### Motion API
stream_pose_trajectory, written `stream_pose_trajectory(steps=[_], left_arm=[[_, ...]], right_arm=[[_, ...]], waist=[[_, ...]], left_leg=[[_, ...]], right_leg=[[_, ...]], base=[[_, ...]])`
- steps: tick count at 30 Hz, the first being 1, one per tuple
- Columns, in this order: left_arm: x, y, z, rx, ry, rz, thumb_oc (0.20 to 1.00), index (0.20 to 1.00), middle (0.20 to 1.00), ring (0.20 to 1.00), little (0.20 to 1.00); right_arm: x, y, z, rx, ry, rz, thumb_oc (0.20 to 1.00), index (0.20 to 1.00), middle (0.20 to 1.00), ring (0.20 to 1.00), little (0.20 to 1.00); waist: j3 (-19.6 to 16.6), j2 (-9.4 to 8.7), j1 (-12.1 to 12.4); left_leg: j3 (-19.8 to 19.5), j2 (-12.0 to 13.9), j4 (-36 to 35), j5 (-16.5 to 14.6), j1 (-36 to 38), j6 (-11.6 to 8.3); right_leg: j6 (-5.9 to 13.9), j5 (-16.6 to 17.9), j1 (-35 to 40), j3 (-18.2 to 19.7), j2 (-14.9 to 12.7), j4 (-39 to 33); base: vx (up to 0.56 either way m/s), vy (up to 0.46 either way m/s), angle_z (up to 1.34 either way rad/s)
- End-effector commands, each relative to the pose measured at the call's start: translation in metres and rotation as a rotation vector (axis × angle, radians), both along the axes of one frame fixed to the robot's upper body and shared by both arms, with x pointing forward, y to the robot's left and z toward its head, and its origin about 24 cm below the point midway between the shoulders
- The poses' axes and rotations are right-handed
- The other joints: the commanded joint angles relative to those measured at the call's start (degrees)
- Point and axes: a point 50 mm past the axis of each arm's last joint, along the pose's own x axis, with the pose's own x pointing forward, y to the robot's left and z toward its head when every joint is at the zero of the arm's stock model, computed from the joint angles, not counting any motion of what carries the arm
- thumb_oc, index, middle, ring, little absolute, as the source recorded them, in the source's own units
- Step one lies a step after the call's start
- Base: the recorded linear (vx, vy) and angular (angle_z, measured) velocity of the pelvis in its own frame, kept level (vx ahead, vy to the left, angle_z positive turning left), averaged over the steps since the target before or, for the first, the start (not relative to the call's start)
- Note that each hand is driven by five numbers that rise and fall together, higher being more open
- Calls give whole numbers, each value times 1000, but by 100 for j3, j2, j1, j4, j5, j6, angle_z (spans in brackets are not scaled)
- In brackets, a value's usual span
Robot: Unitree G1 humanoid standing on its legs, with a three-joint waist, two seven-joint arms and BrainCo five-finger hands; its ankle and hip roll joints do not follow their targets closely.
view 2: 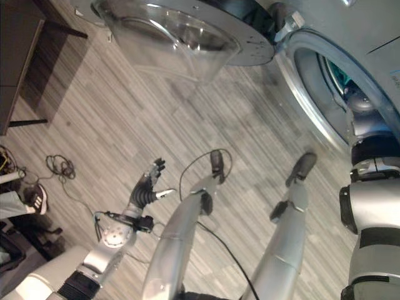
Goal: Grab the laundry basket,head to the washer,open it,put in the laundry and shut it.
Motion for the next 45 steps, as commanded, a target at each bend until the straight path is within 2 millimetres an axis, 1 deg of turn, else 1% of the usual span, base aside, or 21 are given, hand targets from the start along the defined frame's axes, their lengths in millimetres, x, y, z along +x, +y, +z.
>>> stream_pose_trajectory(steps=[1,4,8,15,16,17,18,19,22,23,26,28,29,31,33,34,37,38,41,44,45], left_arm=[[-5,7,-6,-20,1,59,1000,1000,1000,1000,1000],[-3,7,-5,-16,-5,70,1000,1000,1000,1000,1000],[2,4,1,-31,-36,76,1000,1000,1000,1000,1000],[-3,2,3,-25,-63,74,1000,1000,1000,1000,1000],[-3,1,2,-24,-62,79,1000,1000,1000,1000,1000],[-3,1,1,-21,-60,81,1000,1000,1000,1000,1000],[-3,0,1,-24,-59,82,1000,1000,1000,1000,1000],[-3,-1,0,-21,-55,93,1000,1000,1000,1000,1000],[-4,0,-1,-19,-51,95,1000,1000,1000,1000,1000],[-3,4,-3,-13,-43,133,1000,1000,1000,1000,1000],[-5,7,-4,-8,-42,149,1000,1000,1000,1000,1000],[-5,11,-7,6,-34,174,1000,1000,1000,1000,1000],[-6,11,-7,6,-33,174,1000,1000,1000,1000,1000],[-4,18,-10,27,-23,213,1000,1000,1000,1000,1000],[-4,22,-14,34,-8,231,1000,1000,1000,1000,1000],[-7,31,-23,65,32,262,1000,1000,1000,1000,1000],[-12,42,-35,95,85,298,1000,1000,1000,1000,1000],[-22,58,-55,143,179,331,1000,1000,1000,1000,1000],[-38,73,-82,197,319,361,1000,1000,1000,1000,1000],[-49,81,-96,230,395,369,1000,1000,1000,1000,1000],[-63,87,-111,258,473,385,1000,1000,1000,1000,1000]], right_arm=[[-30,-5,50,-136,-255,-79,1000,1000,1000,1000,1000],[-31,7,42,-99,-337,-93,1000,1000,1000,1000,1000],[-37,41,35,-68,-506,-90,1000,1000,1000,1000,1000],[-38,75,19,-197,-520,-128,1000,1000,1000,1000,1000],[-30,93,-11,-180,-436,-59,1000,1000,1000,1000,1000],[-31,93,-13,-178,-432,-57,1000,1000,1000,1000,1000],[-26,102,-36,-118,-369,3,1000,1000,1000,1000,1000],[-20,115,-77,-33,-236,86,1000,1000,1000,1000,1000],[-20,115,-79,-30,-232,90,1000,1000,1000,1000,1000],[-32,138,-196,54,197,236,1000,1000,1000,1000,1000],[-47,149,-238,73,357,306,1000,1000,1000,1000,1000],[-67,154,-275,107,500,352,1000,1000,1000,1000,1000],[-67,154,-275,107,501,353,1000,1000,1000,1000,1000],[-90,142,-305,102,633,335,1000,1000,1000,1000,1000],[-101,134,-317,113,686,315,1000,1000,1000,1000,1000],[-123,118,-339,167,780,270,1000,1000,1000,1000,1000],[-146,102,-357,155,889,241,1000,1000,1000,1000,1000],[-176,85,-378,169,1030,223,1000,1000,1000,1000,1000],[-204,70,-395,246,1134,181,1000,1000,1000,1000,1000],[-219,64,-404,290,1191,162,1000,1000,1000,1000,1000],[-234,59,-411,316,1244,142,1000,1000,1000,1000,1000]], waist=[[-172,157,-114],[-147,146,-134],[-114,258,-126],[-116,367,-71],[-84,333,-109],[-102,319,-111],[-83,275,-157],[-53,198,-227],[-66,186,-236],[-16,-72,-438],[-10,-231,-531],[-73,-447,-617],[-73,-449,-619],[-216,-674,-692],[-304,-762,-729],[-465,-912,-787],[-610,-1060,-831],[-849,-1221,-864],[-1165,-1279,-936],[-1377,-1329,-985],[-1596,-1329,-1011]], left_leg=[[-75,440,-409,-595,537,-448],[-84,409,-454,-586,608,-437],[-97,303,-559,-560,714,-401],[-74,238,-538,-538,665,-384],[-63,260,-500,-534,619,-377],[-62,261,-496,-535,617,-377],[-53,267,-491,-534,614,-375],[-46,279,-499,-526,629,-374],[-45,278,-506,-523,642,-374],[-47,303,-602,-457,801,-388],[-54,297,-757,-388,935,-411],[-52,301,-942,-316,1132,-456],[-53,301,-950,-312,1143,-457],[-61,334,-1003,-303,1369,-501],[-63,347,-1024,-316,1510,-509],[-76,378,-1056,-378,1888,-512],[-42,415,-1027,-492,2303,-500],[32,535,-876,-718,2884,-444],[86,677,-838,-844,3433,-405],[179,683,-938,-748,3741,-338],[231,679,-1092,-774,4079,-326]], right_leg=[[13,-1223,271,-43,297,705],[16,-1198,360,-46,308,641],[19,-1174,457,-17,276,561],[11,-1140,416,41,214,568],[2,-1105,408,52,221,550],[2,-1104,408,53,221,548],[-2,-1083,430,57,235,524],[-5,-1039,474,51,263,475],[-4,-1036,490,48,263,463],[23,-844,776,-86,329,140],[76,-676,968,-193,344,-111],[130,-503,1265,-306,372,-481],[130,-496,1282,-311,375,-498],[166,-402,1634,-418,407,-756],[178,-369,1811,-450,428,-861],[197,-344,2249,-508,478,-1031],[219,-337,2689,-542,522,-1143],[219,-425,3299,-558,566,-1180],[210,-554,3799,-536,614,-1176],[164,-502,4034,-561,574,-1237],[189,-526,4251,-552,585,-1267]], base=[[0,0,0],[0,0,0],[-19,27,-6],[-15,16,-1],[-37,26,0],[-41,20,3],[0,0,0],[0,0,0],[-16,12,-1],[-58,42,-6],[-42,30,-3],[-21,10,-13],[-16,-2,-6],[0,0,0],[54,-8,-6],[104,-1,-1],[123,24,-12],[173,41,-32],[162,41,-18],[85,22,-19],[136,34,0]])
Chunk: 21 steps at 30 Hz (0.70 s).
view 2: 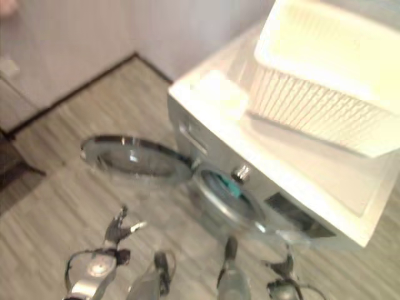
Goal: Grab the laundry basket,head to the washer,open it,put in the laundry and shut it.
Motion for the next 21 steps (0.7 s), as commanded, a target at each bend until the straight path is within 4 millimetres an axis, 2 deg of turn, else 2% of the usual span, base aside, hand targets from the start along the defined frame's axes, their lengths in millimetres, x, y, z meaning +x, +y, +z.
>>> stream_pose_trajectory(steps=[1,2,6,13,21], left_arm=[[-9,5,-7,32,44,-15,1000,1000,1000,1000,1000],[-9,5,-7,32,43,-15,1000,1000,1000,1000,1000],[-38,10,-37,21,217,72,1000,1000,1000,1000,1000],[-71,5,-70,-13,431,142,1000,1000,1000,1000,1000],[-83,-8,-82,-90,504,198,1000,1000,1000,1000,1000]], right_arm=[[6,-18,6,5,-12,-23,1000,1000,1000,1000,1000],[6,-18,6,4,-12,-23,1000,1000,1000,1000,1000],[-20,-19,-8,33,124,-45,1000,1000,1000,1000,1000],[-44,-4,-26,111,278,-52,1000,1000,1000,1000,1000],[-50,2,-31,136,330,-74,1000,1000,1000,1000,1000]], waist=[[133,223,-86],[143,222,-82],[-287,227,-69],[-714,299,28],[-915,405,168]], left_leg=[[113,97,-240,-324,435,174],[119,94,-257,-318,457,174],[193,44,-716,-248,1103,162],[161,101,-1332,77,1565,26],[14,210,-1598,347,1518,-108]], right_leg=[[268,-447,312,-170,-178,359],[269,-446,325,-166,-178,355],[311,-438,753,-118,-126,200],[299,-456,1195,-183,6,-164],[250,-464,1397,-320,156,-507]], base=[[136,34,-1],[88,13,-7],[100,-9,-17],[48,-43,2],[13,-49,7]])
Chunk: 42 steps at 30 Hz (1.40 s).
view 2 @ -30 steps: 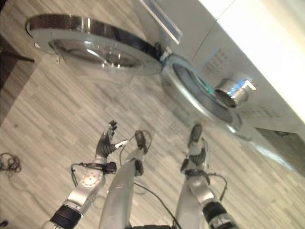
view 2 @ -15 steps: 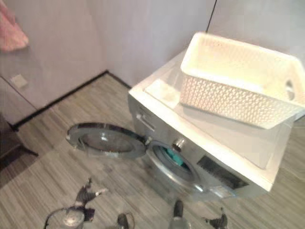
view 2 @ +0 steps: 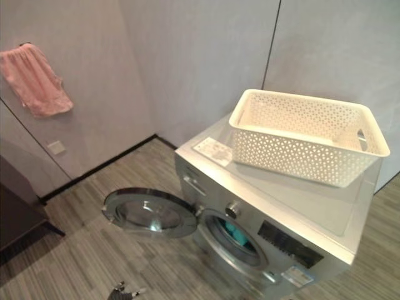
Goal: Grab the laundry basket,head to the washer,open it,put in the laundry and shut it.
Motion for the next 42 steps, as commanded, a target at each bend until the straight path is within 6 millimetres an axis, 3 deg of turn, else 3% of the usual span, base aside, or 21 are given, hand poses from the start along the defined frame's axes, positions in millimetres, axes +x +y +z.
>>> stream_pose_trajectory(steps=[1,13,24,42], left_arm=[[30,9,9,11,-86,18,1000,1000,1000,1000,1000],[12,14,4,30,-16,6,1000,1000,1000,1000,1000],[12,19,5,41,-24,16,1000,1000,1000,1000,1000],[3,30,7,64,-6,33,1000,1000,1000,1000,1000]], right_arm=[[19,1,2,5,-37,-21,1000,1000,1000,1000,1000],[11,3,0,24,-22,-29,1000,1000,1000,1000,1000],[14,13,0,62,-58,8,1000,1000,1000,1000,1000],[31,25,8,111,-169,86,1000,1000,1000,1000,1000]], waist=[[291,-75,44],[264,-50,128],[260,-112,101],[280,-180,53]], left_leg=[[-74,160,59,-130,-256,28],[-188,177,59,-119,-264,-8],[-150,179,59,-142,-281,-17],[-133,195,59,-153,-287,-14]], right_leg=[[205,-369,85,-178,-143,159],[184,-412,223,-309,-120,71],[181,-407,204,-266,-115,44],[188,-407,167,-216,-118,44]], base=[[38,-52,22],[14,-15,9],[0,0,0],[0,0,0]])
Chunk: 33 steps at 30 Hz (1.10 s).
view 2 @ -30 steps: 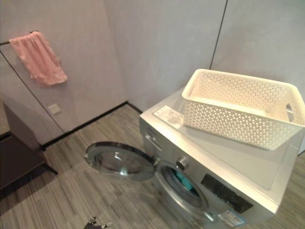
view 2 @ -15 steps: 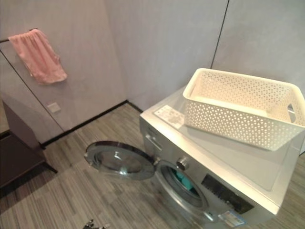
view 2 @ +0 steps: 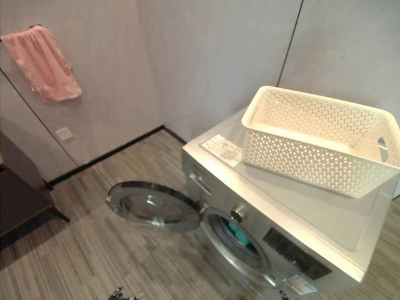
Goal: Grab the laundry basket,head to the washer,open it,put in the laundry and shut it.
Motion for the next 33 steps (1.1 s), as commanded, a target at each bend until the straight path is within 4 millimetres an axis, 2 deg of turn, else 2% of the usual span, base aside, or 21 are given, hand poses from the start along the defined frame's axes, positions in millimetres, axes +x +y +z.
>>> stream_pose_trajectory(steps=[1,9,11,14,33], left_arm=[[15,22,7,62,-28,-3,1000,1000,1000,1000,1000],[14,26,8,68,-27,5,1000,1000,1000,1000,1000],[22,19,8,60,-44,-8,1000,1000,1000,1000,1000],[24,12,7,40,-49,-23,1000,1000,1000,1000,1000],[21,4,3,18,-23,-44,1000,1000,1000,1000,1000]], right_arm=[[19,10,3,22,-59,43,1000,1000,1000,1000,1000],[33,14,12,39,-139,79,1000,1000,1000,1000,1000],[13,5,-2,-11,-2,11,1000,1000,1000,1000,1000],[6,5,-5,-10,44,1,1000,1000,1000,1000,1000],[-2,8,-10,-15,94,-9,1000,1000,1000,1000,1000]], waist=[[106,-109,-1],[114,-130,0],[138,-104,50],[134,-56,100],[110,-17,139]], left_leg=[[98,119,54,-202,-203,66],[88,121,54,-192,-226,65],[43,109,54,-177,-253,72],[9,86,54,-177,-241,69],[-7,67,54,-210,-185,62]], right_leg=[[190,-288,54,68,-186,13],[193,-292,30,74,-182,13],[197,-278,31,57,-193,13],[205,-289,65,11,-208,13],[215,-304,134,-45,-233,13]], base=[[0,0,0],[0,0,0],[0,0,0],[4,5,1],[3,2,3]])
